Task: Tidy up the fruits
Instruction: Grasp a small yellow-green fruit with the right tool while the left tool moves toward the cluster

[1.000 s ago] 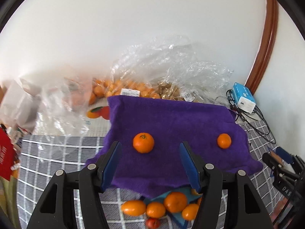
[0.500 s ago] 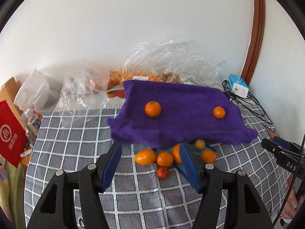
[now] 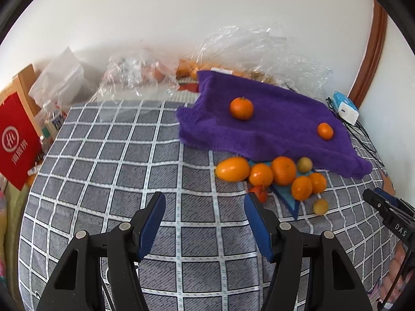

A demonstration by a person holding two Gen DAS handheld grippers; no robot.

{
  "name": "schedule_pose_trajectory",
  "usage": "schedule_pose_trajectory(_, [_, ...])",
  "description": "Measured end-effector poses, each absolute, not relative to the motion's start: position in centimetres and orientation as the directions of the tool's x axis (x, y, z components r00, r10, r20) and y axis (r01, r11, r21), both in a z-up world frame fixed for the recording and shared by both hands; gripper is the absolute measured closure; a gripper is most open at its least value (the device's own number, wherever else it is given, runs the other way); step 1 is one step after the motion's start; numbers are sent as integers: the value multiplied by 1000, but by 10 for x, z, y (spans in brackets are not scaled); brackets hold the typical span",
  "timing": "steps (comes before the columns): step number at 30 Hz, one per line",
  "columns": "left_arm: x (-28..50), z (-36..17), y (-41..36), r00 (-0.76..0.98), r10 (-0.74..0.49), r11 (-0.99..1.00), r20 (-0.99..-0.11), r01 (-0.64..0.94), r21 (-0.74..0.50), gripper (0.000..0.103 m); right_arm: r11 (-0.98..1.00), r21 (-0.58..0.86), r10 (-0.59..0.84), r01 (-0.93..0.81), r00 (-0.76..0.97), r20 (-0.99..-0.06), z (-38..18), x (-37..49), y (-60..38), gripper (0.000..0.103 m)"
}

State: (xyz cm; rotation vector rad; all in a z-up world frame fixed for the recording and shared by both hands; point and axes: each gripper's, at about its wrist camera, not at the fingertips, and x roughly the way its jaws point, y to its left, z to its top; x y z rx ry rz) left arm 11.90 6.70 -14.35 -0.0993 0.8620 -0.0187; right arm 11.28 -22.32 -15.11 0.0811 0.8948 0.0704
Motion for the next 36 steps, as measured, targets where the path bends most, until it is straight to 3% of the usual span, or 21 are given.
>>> schedule_pose_trajectory(7, [122,-162,86,629,-53,994,-776,-44,-104,42,983,119,179,-140,579,-795,-172,133,-185,63])
schedule_pose_trajectory(15, [128,-174,100,609,-79,986,-789,-71,-153,42,965,139,239,-222,527,-816,-192,134,-152,63])
schedule_pose_trajectory(17, [129,-176,100,607,-86,986,-790,-64,-157,42,969,118,218,-216,533,-818,-197,133,-148,76])
schedule_pose_trajectory(27, [144,-176,81,635,-175,975,-752,6,-222,42,990,10,98,-140,643,-759,-188,114,-189,76])
schedule_pose_trajectory(36, [175,-187,58,621,-141,988,-771,33,-154,42,992,97,125,-79,621,-774,-197,123,-225,76])
